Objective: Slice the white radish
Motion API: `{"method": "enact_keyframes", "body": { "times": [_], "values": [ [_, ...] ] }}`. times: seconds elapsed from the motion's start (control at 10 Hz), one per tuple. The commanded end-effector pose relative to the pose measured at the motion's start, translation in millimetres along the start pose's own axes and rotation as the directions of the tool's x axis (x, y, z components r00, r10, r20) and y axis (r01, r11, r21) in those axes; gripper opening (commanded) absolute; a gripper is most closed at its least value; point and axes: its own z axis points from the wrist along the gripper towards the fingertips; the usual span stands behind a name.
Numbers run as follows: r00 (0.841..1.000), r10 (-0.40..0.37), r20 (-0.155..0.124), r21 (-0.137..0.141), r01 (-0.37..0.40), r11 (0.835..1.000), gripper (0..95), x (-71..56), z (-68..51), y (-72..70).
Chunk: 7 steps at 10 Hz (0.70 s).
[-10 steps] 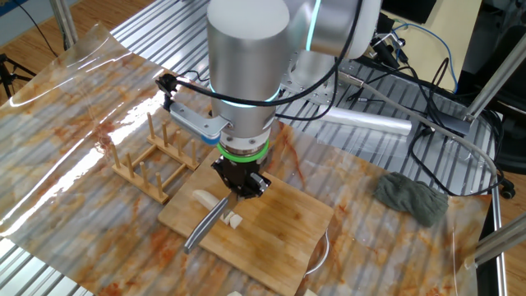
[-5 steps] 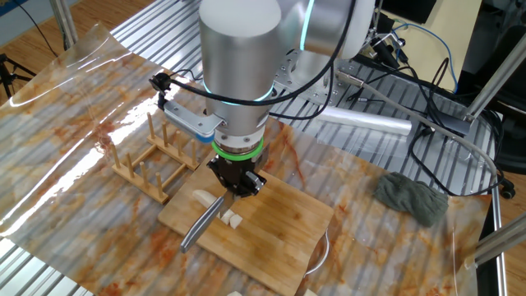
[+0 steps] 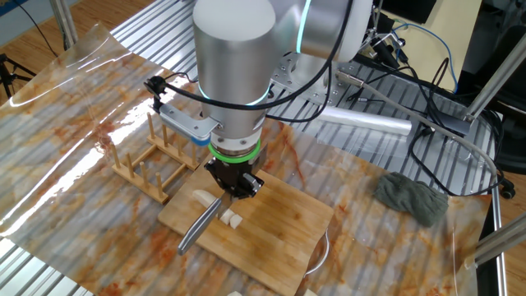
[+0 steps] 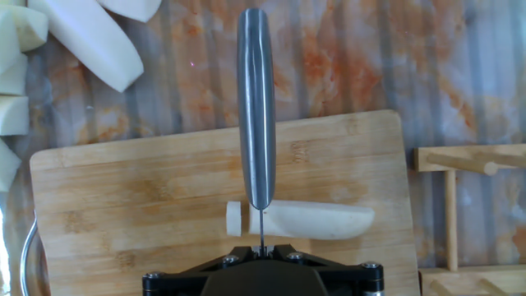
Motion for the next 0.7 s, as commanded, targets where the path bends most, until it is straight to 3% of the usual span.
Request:
{"method": "enact_keyframes", "body": {
  "times": [0.1, 0.7],
  "values": [
    [1.000, -0.001, -0.004, -0.002, 0.001, 1.000, 0.0, -0.3, 0.8, -0.3],
    [1.000, 0.000, -0.005, -0.009, 0.000, 1.000, 0.0, -4.3, 23.2, 2.3]
  ]
}}
